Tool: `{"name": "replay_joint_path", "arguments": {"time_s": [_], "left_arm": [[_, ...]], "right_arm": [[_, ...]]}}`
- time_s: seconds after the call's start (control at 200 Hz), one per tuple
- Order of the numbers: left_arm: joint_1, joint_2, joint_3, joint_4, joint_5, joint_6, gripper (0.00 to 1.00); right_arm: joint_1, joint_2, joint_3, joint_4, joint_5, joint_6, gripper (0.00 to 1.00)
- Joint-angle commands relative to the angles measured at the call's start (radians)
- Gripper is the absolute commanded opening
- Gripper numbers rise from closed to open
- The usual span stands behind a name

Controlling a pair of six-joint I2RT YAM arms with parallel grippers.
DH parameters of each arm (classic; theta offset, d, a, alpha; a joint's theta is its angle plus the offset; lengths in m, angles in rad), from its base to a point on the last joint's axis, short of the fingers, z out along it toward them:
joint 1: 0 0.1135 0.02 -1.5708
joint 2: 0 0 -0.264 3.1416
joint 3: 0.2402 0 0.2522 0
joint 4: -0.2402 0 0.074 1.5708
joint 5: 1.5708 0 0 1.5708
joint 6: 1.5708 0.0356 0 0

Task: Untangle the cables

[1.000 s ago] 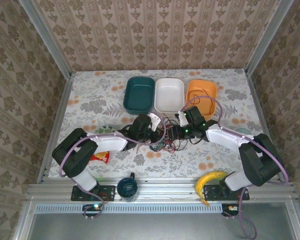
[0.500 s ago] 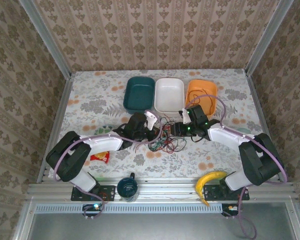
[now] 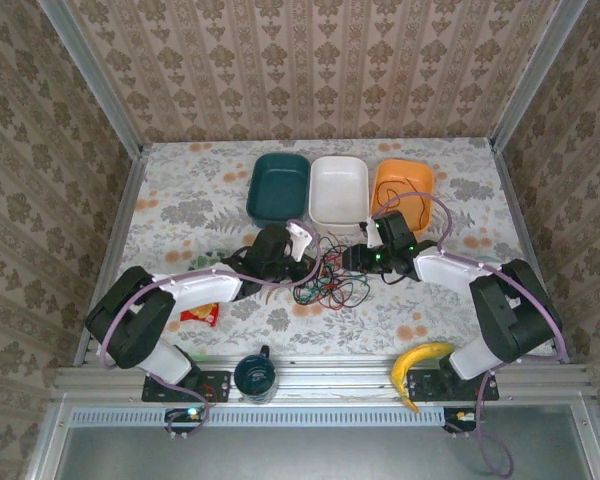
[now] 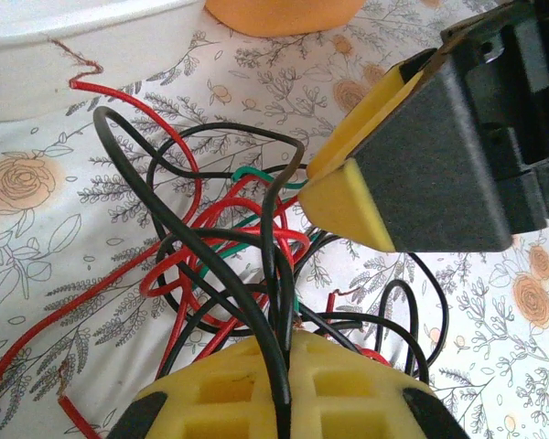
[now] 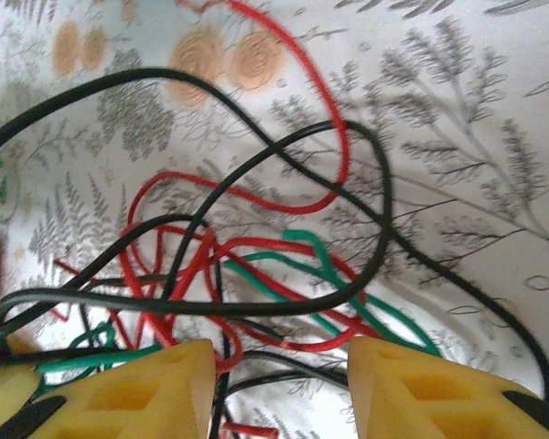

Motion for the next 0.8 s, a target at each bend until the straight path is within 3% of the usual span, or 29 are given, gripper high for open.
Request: {"name": "replay_joint_path", "arguments": {"time_s": [0.0,0.5,0.67,0.795], "left_arm": [[0.005,-0.005,-0.008,0.003,-0.005,-0.002,0.0],[0.003,0.02,0.023,-0.006,-0.001,-0.003,0.0],[0.0,0.025,0.022,-0.007,-0.043,-0.013,0.0],[-0.008,0.04,0.031,-0.045,-0.216,-0.039,0.0]], "right_arm": [[0.009,-0.023,0.023,0.001,-0.108,-0.054,0.44],[0.024,0.089,0.085,0.028,-0.119,-0.055,0.4],[0.024,0.098,0.07,0.066,-0.08,-0.021,0.17],[0.024,0.067,0.03,0.101,0.003,0.021,0.07]]}}
